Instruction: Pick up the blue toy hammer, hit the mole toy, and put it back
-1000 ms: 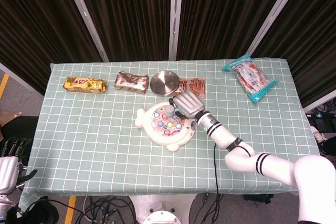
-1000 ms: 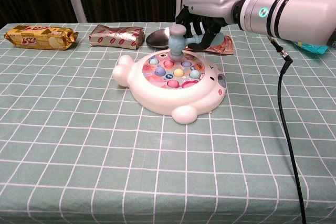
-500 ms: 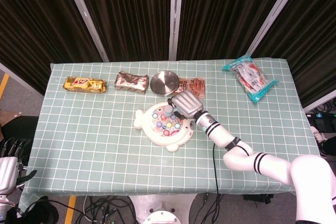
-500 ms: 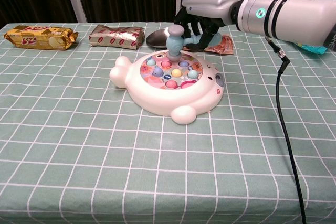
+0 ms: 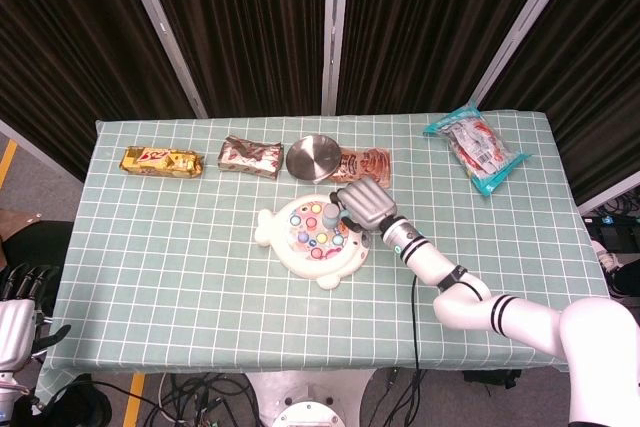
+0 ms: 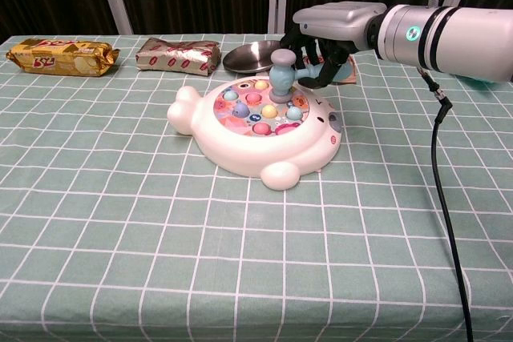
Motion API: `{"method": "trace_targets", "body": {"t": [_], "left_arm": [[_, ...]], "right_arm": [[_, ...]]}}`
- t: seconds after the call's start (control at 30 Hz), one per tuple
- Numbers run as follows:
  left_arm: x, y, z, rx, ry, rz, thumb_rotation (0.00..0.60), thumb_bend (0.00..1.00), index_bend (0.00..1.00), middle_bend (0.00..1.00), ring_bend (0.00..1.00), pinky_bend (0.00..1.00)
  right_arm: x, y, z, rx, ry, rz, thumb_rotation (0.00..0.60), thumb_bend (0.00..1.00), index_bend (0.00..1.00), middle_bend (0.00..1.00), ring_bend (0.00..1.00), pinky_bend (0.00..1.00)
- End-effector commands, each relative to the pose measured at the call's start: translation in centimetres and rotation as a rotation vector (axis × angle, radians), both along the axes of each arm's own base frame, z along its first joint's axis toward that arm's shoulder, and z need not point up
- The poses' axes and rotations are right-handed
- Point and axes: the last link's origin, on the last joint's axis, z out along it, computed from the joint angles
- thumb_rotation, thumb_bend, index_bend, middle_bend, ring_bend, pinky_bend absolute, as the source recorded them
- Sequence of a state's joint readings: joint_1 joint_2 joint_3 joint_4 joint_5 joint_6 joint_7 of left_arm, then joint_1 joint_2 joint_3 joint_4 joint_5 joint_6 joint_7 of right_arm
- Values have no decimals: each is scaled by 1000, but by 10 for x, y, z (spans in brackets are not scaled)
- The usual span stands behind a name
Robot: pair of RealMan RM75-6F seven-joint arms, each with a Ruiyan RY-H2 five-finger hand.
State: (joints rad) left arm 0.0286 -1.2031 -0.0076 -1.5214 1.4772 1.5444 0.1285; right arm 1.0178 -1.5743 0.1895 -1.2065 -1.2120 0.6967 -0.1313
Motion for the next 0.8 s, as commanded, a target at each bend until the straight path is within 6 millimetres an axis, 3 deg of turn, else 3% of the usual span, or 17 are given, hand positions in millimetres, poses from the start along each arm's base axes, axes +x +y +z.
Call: {"method": "trace_targets", "body": {"t": [0.03, 0.2, 0.33, 0.53, 0.8], "left_arm": [[1, 0, 1, 4, 2, -7, 600, 30, 173, 156, 69, 15], [5, 2, 2, 4, 6, -27, 600, 30, 173, 156, 69, 14], [7, 4, 0, -2, 7, -32, 600, 30, 173, 156, 69, 14], [10, 5, 1, -3, 12, -37, 600, 29, 173, 156, 69, 15], [12, 5, 0, -10, 17, -33, 600, 30, 173, 156, 69, 14]], "right_arm": [[-1, 1, 12, -23, -39, -3, 600, 552, 659, 632, 496, 587], [-24, 6, 41, -77, -64, -29, 600, 552, 657, 631, 495, 587], [-63, 17, 52, -89, -53, -99, 600, 552, 654, 629, 495, 589], [-111, 26, 47, -84, -77, -202, 600, 551, 647, 620, 493, 578], [-136, 27, 25, -70, -100, -228, 600, 526, 608, 582, 460, 523]]}}
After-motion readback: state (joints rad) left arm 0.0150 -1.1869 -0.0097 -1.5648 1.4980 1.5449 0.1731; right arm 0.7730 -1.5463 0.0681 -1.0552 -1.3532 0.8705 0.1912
